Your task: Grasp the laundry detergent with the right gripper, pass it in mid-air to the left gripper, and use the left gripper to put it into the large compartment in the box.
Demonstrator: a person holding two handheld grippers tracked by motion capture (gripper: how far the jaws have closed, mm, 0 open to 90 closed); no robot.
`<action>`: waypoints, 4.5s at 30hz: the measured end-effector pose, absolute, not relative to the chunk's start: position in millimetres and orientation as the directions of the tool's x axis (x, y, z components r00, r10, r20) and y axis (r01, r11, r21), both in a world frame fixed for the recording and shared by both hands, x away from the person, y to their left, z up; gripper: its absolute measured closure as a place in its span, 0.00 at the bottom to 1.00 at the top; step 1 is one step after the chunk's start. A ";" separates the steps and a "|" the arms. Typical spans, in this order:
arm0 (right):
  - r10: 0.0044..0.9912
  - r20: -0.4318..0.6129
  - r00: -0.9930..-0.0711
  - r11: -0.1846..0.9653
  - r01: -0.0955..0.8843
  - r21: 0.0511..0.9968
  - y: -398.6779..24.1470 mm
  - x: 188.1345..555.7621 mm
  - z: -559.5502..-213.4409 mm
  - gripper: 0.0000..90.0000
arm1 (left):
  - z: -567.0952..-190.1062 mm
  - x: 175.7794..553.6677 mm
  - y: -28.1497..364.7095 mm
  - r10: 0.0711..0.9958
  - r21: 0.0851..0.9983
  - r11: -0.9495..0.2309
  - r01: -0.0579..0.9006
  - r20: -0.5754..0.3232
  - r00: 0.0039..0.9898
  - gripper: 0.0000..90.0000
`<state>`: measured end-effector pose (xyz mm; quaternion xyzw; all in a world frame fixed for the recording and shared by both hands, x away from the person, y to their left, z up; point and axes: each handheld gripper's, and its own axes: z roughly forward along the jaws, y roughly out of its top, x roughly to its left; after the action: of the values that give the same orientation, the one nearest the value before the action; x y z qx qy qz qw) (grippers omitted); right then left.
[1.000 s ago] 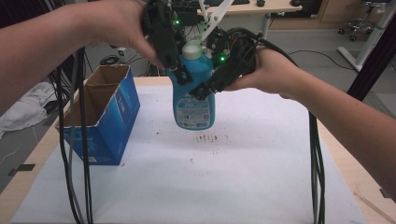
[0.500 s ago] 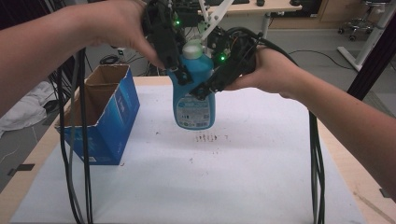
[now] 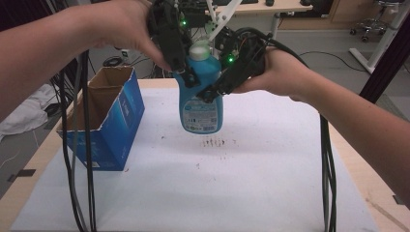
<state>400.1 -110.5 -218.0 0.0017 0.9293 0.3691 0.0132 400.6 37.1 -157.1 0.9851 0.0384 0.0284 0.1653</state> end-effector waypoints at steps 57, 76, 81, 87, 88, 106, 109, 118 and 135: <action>0.003 -0.029 -1.000 0.735 -0.017 0.678 -114.2 399.6 -219.2 0.51 | -159.1 397.0 32.1 0.057 0.356 -0.934 0.039 0.040 0.998 0.42; 0.092 0.060 -0.994 0.700 0.108 0.706 -144.0 410.9 -218.8 0.14 | -156.0 399.2 41.9 0.112 0.354 -0.931 0.095 0.029 0.993 0.42; 0.156 0.079 -0.985 0.711 0.167 0.683 -165.8 417.6 -221.6 0.14 | -151.8 401.0 50.8 0.168 0.362 -0.920 0.150 0.019 0.986 0.42; 0.238 0.088 -0.967 0.746 0.240 0.621 -190.9 424.8 -231.9 0.14 | -141.7 403.2 64.1 0.244 0.381 -0.899 0.216 0.027 0.969 0.42; 0.252 0.081 -0.964 0.754 0.248 0.608 -194.8 426.2 -233.9 0.14 | -139.2 403.7 66.9 0.257 0.382 -0.896 0.227 0.030 0.966 0.42; 0.355 0.058 -0.933 0.834 0.344 0.431 -233.5 439.3 -260.8 0.14 | -100.9 400.2 138.0 0.586 0.468 -0.728 0.501 0.045 0.809 0.42; 0.381 0.061 -0.922 0.828 0.370 0.421 -238.5 441.3 -263.4 0.14 | -93.0 396.7 159.1 0.650 0.491 -0.676 0.549 0.047 0.759 0.42; 0.412 0.063 -0.909 0.821 0.400 0.407 -248.3 447.0 -268.5 0.14 | -88.5 391.2 197.5 0.753 0.503 -0.588 0.633 0.055 0.656 0.42; 0.442 0.063 -0.895 0.812 0.429 0.397 -259.7 456.9 -274.5 0.14 | -100.1 389.2 245.2 0.860 0.493 -0.483 0.724 0.113 0.497 0.42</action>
<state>456.9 -259.7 -274.5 0.2287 0.9516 0.2046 0.0159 389.2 245.2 -100.1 0.8430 0.4697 0.1753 0.1948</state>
